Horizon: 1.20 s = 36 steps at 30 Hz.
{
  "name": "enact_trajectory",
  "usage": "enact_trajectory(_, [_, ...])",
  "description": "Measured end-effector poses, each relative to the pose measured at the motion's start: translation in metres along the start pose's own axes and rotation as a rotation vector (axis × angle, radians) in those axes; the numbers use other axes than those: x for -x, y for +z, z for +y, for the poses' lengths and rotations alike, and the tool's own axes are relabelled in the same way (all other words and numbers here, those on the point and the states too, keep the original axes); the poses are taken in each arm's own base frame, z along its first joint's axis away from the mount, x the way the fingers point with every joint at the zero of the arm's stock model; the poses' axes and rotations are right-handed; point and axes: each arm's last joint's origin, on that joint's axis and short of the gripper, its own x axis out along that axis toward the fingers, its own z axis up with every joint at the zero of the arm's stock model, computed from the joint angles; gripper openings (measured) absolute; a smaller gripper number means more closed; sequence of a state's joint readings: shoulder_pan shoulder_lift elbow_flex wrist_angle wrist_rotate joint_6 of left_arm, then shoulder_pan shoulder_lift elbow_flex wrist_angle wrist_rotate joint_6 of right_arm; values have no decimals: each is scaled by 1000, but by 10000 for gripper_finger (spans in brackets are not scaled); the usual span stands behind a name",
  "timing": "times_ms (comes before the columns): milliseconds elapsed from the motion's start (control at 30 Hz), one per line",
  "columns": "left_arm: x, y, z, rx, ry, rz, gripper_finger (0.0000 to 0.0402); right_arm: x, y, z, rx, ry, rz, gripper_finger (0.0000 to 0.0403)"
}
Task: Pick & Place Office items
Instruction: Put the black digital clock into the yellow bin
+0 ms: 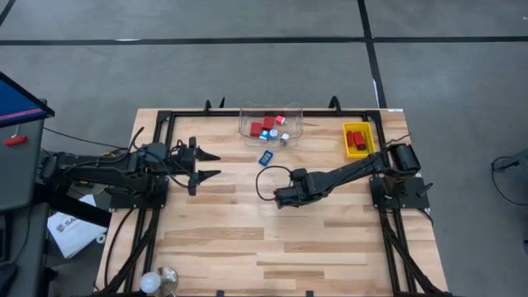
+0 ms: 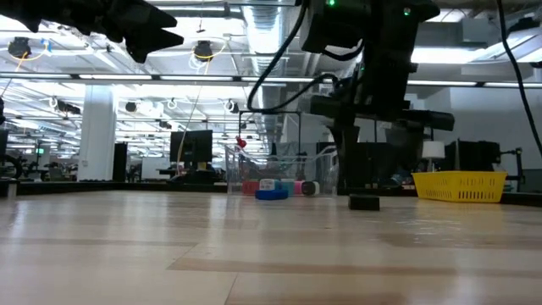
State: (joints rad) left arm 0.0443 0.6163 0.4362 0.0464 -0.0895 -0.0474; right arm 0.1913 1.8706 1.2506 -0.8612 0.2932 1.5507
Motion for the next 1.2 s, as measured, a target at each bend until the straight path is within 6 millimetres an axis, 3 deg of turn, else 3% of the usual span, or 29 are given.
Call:
enact_trajectory(133, [0, 2, 0, -24, -2, -25, 209, 0, 0, 1, -71, 10, -45, 249])
enact_trajectory(467, [2, 13, -1, -60, -16, -60, 209, -26, 6, 3, -106, -37, -54, 249])
enact_trajectory(933, [2, 14, -1, -63, -16, -70, 209, -52, 2, 5, -45, -98, -5, 247])
enact_trajectory(1067, [2, 14, -1, -63, -16, -73, 209, -53, 1, 5, -39, -98, 3, 225])
enact_trajectory(1200, [2, 14, -1, -63, -15, -73, 209, -53, 1, 6, -39, -93, 7, 174])
